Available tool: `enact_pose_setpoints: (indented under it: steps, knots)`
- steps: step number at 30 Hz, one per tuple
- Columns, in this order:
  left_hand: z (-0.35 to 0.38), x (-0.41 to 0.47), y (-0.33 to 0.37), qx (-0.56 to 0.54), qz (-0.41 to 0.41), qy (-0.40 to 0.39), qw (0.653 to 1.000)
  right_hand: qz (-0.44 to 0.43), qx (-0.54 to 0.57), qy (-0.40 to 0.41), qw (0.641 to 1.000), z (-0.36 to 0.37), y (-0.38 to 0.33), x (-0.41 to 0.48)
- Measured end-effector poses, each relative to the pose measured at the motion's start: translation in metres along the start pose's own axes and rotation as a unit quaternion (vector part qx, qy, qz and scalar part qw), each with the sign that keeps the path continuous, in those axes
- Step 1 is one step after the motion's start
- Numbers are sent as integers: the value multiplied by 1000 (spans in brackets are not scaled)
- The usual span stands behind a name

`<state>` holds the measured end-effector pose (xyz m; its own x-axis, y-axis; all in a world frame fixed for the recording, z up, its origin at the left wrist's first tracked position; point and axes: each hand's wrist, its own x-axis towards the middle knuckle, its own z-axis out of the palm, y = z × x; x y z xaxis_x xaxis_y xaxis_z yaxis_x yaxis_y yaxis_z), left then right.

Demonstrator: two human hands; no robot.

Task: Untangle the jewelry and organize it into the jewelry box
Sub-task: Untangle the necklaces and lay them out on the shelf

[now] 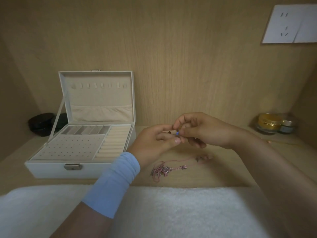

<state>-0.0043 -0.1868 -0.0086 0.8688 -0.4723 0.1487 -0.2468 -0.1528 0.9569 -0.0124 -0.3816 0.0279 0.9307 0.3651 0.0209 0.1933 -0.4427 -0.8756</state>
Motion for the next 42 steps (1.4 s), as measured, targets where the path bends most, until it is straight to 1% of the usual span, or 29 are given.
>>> enact_pose_setpoints:
  steps: [2,5,8,11,13,15,18,21,25,28,32,35,37,40,42]
  knots:
    - [2,-1,1,-18,3,27,999,1,11,5,1000,1,0,1]
    - [-4,2,-2,73,22,77,994,15,1,7,1000,-1,0,1]
    - [-15,4,-1,168,36,53,984,50,-57,-13,997,-7,-3,-5]
    - [-20,6,1,306,48,33,950,97,-115,-36,988,-16,-2,-14]
    - [-21,9,4,350,63,31,934,120,-138,-26,983,-23,0,-21]
    - [-19,13,8,354,57,35,933,127,-143,-5,982,-32,4,-31]
    - [-8,22,15,345,33,37,937,137,-121,40,982,-54,12,-53]
    - [10,34,16,305,19,20,952,150,-109,93,978,-79,27,-80]
    - [45,55,16,331,34,-15,943,160,-85,174,968,-108,57,-115]
    - [74,72,19,341,22,-22,940,178,-100,246,948,-126,84,-136]
    - [114,96,22,384,4,-45,922,207,-146,341,905,-142,123,-155]
    - [139,110,21,429,6,-56,902,247,-209,356,877,-149,145,-160]
    - [153,121,17,459,8,-56,887,262,-220,362,867,-153,153,-161]
    - [166,132,10,481,-1,-48,875,270,-252,370,853,-154,157,-163]
    - [172,139,5,485,4,-42,874,279,-283,375,837,-154,157,-163]
